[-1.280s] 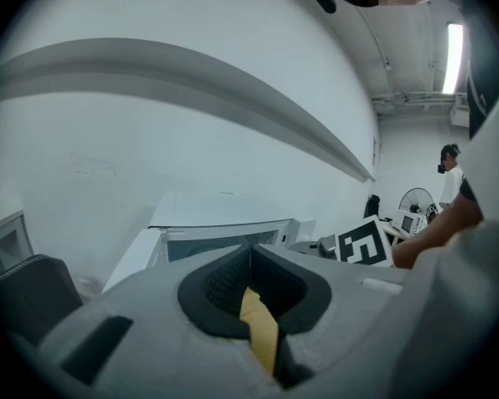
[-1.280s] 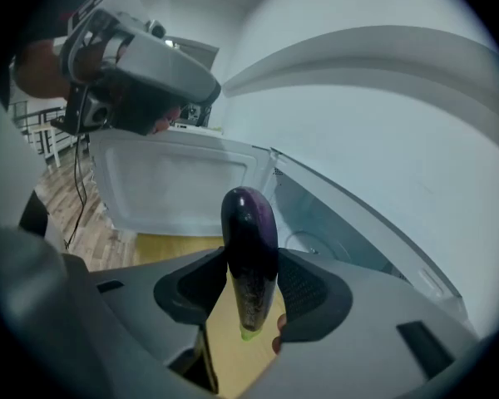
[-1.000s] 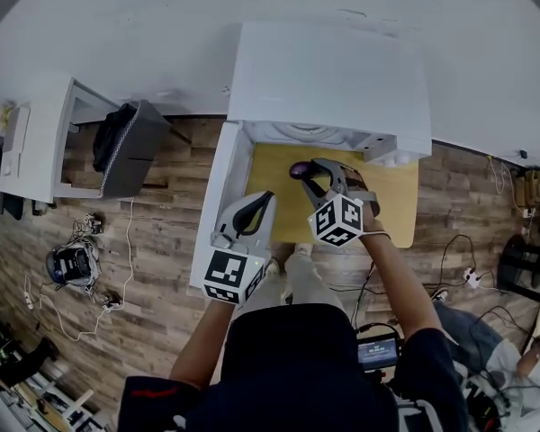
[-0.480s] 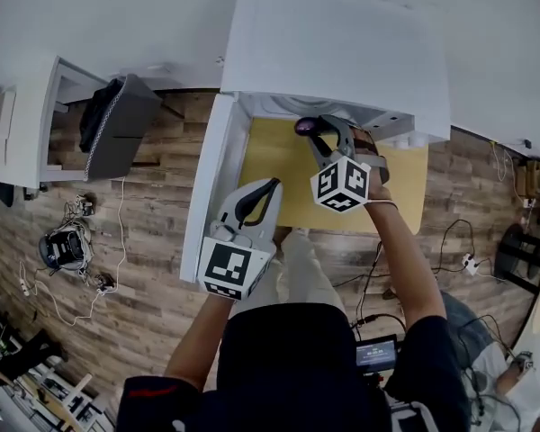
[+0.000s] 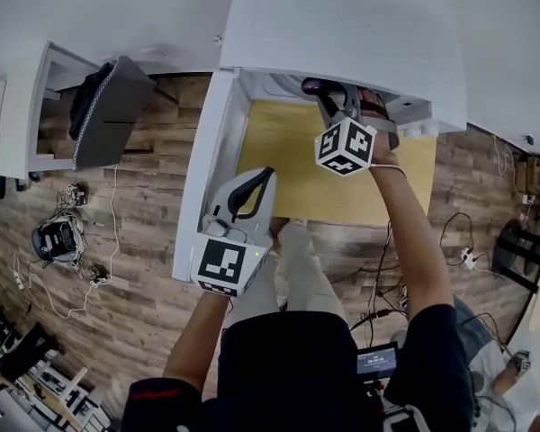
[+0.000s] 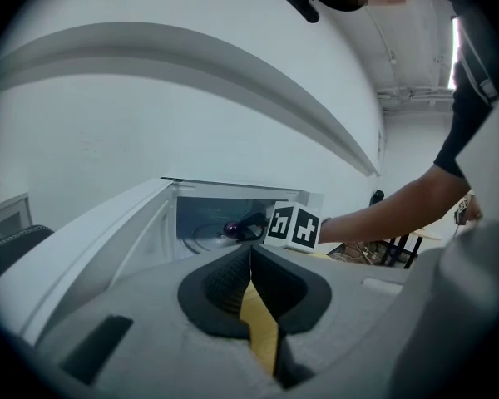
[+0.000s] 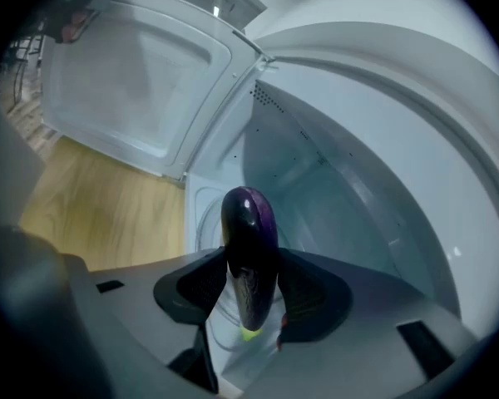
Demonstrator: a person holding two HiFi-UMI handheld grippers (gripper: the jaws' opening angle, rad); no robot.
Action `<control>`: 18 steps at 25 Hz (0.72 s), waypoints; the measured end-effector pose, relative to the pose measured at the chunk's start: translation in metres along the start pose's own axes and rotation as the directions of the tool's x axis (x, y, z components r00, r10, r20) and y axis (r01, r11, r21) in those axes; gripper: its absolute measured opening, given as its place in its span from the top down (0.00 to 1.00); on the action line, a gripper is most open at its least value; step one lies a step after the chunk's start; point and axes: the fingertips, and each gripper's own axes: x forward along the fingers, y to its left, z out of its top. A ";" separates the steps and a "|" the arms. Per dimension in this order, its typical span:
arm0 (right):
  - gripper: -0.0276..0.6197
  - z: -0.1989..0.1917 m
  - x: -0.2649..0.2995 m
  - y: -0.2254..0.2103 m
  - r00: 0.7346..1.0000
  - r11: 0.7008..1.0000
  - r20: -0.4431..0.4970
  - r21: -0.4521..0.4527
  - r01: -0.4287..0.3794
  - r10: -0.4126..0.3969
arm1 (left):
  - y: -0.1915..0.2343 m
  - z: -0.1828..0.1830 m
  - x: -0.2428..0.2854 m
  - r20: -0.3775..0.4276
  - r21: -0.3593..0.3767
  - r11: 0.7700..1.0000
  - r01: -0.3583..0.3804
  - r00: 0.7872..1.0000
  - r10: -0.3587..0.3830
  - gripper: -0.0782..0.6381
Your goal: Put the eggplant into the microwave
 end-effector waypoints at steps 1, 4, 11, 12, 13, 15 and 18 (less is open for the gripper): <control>0.66 -0.002 0.004 -0.003 1.000 1.000 -0.009 -0.010 0.010 -0.010 | 0.000 0.000 0.000 0.003 0.011 1.000 0.002 1.000 -0.002 0.87; 0.66 -0.005 0.016 -0.008 0.999 0.999 -0.026 -0.027 0.029 -0.030 | 0.000 -0.003 0.000 0.008 0.021 1.000 0.006 1.000 -0.006 0.87; 0.66 -0.006 0.035 -0.011 0.997 0.995 -0.036 -0.075 0.063 -0.066 | -0.005 -0.018 0.001 -0.007 -0.012 1.000 -0.004 1.000 0.003 0.87; 0.67 -0.006 0.038 -0.013 0.997 0.995 -0.040 -0.073 0.067 -0.070 | -0.006 -0.019 0.001 -0.010 -0.014 1.000 -0.005 1.000 0.005 0.87; 0.68 -0.007 0.041 -0.015 0.996 0.995 -0.046 -0.070 0.070 -0.074 | -0.006 -0.021 0.000 -0.012 -0.015 1.000 -0.007 1.000 0.007 0.87; 0.68 -0.009 0.046 -0.016 0.996 0.995 -0.055 -0.067 0.070 -0.073 | -0.007 -0.024 0.000 -0.017 -0.017 1.000 -0.010 1.000 0.010 0.87; 0.68 -0.009 0.048 -0.014 0.996 0.995 -0.054 -0.074 0.070 -0.074 | -0.009 -0.026 0.000 -0.022 -0.027 1.000 -0.014 1.000 0.013 0.87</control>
